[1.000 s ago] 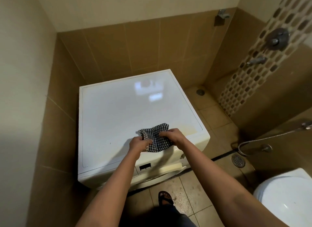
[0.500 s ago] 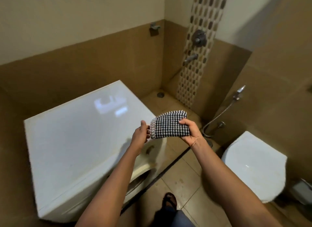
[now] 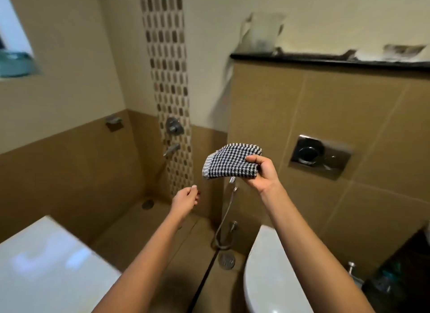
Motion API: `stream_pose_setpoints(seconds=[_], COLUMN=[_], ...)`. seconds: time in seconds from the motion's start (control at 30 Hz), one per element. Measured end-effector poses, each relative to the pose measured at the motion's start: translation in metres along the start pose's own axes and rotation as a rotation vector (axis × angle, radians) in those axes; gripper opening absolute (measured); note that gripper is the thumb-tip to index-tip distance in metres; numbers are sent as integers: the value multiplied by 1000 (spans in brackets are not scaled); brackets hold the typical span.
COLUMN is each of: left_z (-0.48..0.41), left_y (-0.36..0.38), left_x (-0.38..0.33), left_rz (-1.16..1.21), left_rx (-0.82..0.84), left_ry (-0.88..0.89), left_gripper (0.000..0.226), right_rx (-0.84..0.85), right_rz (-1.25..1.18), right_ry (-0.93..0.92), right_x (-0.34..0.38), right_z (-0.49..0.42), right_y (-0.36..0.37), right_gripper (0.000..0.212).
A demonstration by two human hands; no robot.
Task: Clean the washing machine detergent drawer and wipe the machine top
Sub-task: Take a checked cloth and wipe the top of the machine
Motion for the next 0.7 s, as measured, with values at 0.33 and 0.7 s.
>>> stream_pose_setpoints(seconds=[0.33, 0.7], left_z=[-71, -155], left_y=[115, 167], left_x=[-155, -231], left_rz=[-35, -121], left_rx=[157, 234], left_ry=[280, 391], left_gripper=[34, 15], right_rx=[-7, -174], right_rz=[70, 148], right_ry=[-326, -513], right_x=[219, 362], right_z=[-62, -162], right_y=[29, 69], right_gripper=[39, 23])
Point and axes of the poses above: each hand's wrist, its own z-axis away from the middle knuckle, its own y-axis out of the palm, x = y × z, the point moved 2 cm from there along -z, towards the middle knuckle, and after that the axes turned 8 degrees about -y, right-handed, at the moved point
